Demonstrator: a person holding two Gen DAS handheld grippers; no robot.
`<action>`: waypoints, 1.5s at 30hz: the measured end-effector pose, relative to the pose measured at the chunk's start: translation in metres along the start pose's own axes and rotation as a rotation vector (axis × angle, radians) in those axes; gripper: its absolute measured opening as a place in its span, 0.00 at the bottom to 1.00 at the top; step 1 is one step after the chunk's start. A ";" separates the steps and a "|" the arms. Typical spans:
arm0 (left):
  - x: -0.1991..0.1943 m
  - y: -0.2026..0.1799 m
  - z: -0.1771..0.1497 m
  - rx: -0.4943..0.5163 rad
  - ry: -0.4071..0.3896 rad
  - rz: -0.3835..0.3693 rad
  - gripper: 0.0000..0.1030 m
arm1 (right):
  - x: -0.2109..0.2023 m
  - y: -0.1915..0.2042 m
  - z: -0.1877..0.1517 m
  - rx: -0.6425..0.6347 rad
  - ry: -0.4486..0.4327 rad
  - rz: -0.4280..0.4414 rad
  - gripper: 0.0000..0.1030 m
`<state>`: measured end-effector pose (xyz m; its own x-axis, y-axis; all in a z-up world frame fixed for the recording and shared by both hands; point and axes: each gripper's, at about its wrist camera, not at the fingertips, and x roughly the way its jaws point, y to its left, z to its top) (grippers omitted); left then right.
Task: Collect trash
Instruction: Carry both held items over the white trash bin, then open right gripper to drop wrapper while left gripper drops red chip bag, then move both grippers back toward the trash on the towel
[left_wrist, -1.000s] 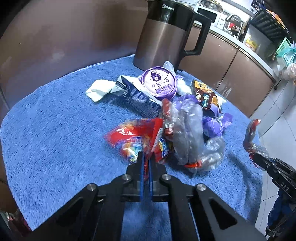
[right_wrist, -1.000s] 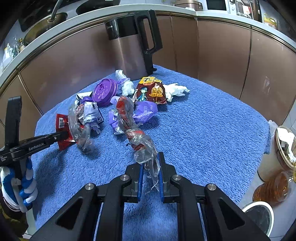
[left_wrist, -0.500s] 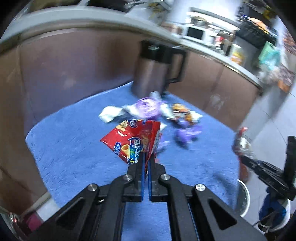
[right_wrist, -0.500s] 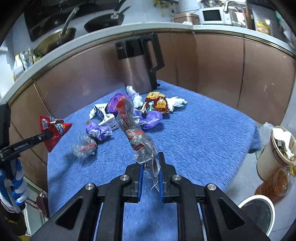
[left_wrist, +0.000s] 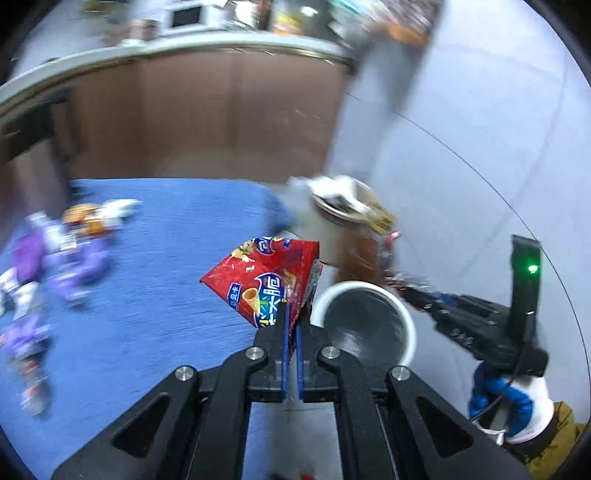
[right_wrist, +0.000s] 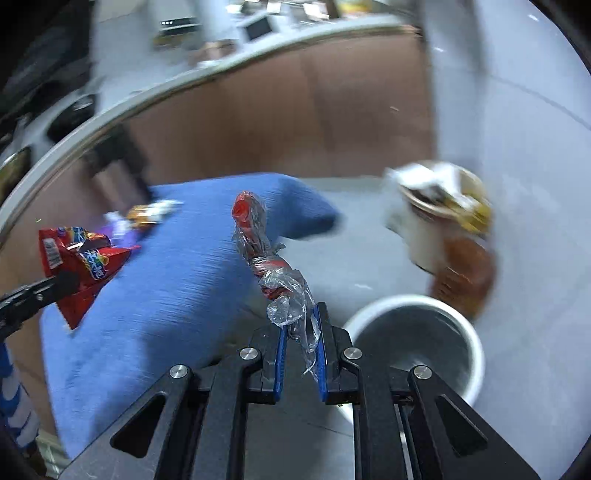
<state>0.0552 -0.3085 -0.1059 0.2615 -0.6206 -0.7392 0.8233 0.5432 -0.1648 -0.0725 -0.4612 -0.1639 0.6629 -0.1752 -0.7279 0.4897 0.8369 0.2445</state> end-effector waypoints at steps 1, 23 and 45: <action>0.014 -0.015 0.004 0.028 0.019 -0.018 0.03 | 0.004 -0.017 -0.004 0.031 0.014 -0.027 0.13; 0.102 -0.084 0.030 0.035 0.177 -0.244 0.06 | 0.034 -0.115 -0.030 0.189 0.085 -0.213 0.54; 0.009 -0.061 0.032 -0.038 -0.060 -0.247 0.07 | -0.034 -0.071 -0.019 0.122 -0.037 -0.245 0.60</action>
<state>0.0237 -0.3654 -0.0814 0.0851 -0.7687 -0.6340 0.8464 0.3915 -0.3611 -0.1406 -0.5050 -0.1690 0.5353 -0.3858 -0.7514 0.7014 0.6987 0.1409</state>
